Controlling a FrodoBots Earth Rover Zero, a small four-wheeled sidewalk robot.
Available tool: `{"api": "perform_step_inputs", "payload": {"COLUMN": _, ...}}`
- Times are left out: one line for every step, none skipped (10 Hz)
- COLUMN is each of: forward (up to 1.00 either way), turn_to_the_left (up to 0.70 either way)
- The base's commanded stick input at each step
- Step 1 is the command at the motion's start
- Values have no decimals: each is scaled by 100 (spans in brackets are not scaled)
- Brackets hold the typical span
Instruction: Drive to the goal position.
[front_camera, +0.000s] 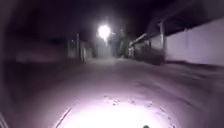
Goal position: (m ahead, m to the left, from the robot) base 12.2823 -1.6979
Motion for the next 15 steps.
{"api": "perform_step_inputs", "payload": {"forward": 70, "turn_to_the_left": 0}}
{"api": "perform_step_inputs", "payload": {"forward": 70, "turn_to_the_left": 0}}
{"api": "perform_step_inputs", "payload": {"forward": 70, "turn_to_the_left": 0}}
{"api": "perform_step_inputs", "payload": {"forward": 70, "turn_to_the_left": 0}}
{"api": "perform_step_inputs", "payload": {"forward": 70, "turn_to_the_left": 0}}
{"api": "perform_step_inputs", "payload": {"forward": 70, "turn_to_the_left": 0}}
{"api": "perform_step_inputs", "payload": {"forward": 70, "turn_to_the_left": 0}}
{"api": "perform_step_inputs", "payload": {"forward": 70, "turn_to_the_left": 0}}
{"api": "perform_step_inputs", "payload": {"forward": 70, "turn_to_the_left": 0}}
{"api": "perform_step_inputs", "payload": {"forward": 70, "turn_to_the_left": 0}}
{"api": "perform_step_inputs", "payload": {"forward": 70, "turn_to_the_left": 0}}
{"api": "perform_step_inputs", "payload": {"forward": 70, "turn_to_the_left": -14}}
{"api": "perform_step_inputs", "payload": {"forward": 70, "turn_to_the_left": -35}}
{"api": "perform_step_inputs", "payload": {"forward": 70, "turn_to_the_left": -35}}
{"api": "perform_step_inputs", "payload": {"forward": 70, "turn_to_the_left": -22}}
